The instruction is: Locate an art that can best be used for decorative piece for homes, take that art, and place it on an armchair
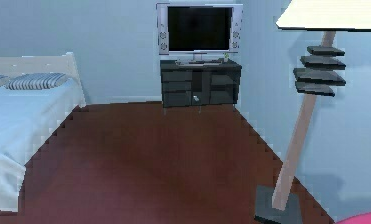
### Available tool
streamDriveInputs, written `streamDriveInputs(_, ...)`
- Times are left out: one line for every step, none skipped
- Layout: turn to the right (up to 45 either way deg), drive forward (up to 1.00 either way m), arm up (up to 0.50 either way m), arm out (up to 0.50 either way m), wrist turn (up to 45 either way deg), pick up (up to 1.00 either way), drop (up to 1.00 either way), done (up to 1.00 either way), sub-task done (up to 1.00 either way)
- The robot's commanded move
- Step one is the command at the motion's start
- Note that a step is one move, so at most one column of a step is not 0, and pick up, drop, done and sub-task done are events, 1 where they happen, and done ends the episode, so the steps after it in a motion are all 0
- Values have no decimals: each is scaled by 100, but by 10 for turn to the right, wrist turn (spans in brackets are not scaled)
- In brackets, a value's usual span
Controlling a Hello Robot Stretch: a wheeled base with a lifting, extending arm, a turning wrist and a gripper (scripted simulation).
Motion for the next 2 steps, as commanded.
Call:
streamDriveInputs(0,0,-32,0,0,0,0,0,0)
streamDriveInputs(0,0,0,0,0,0,100,0,0)
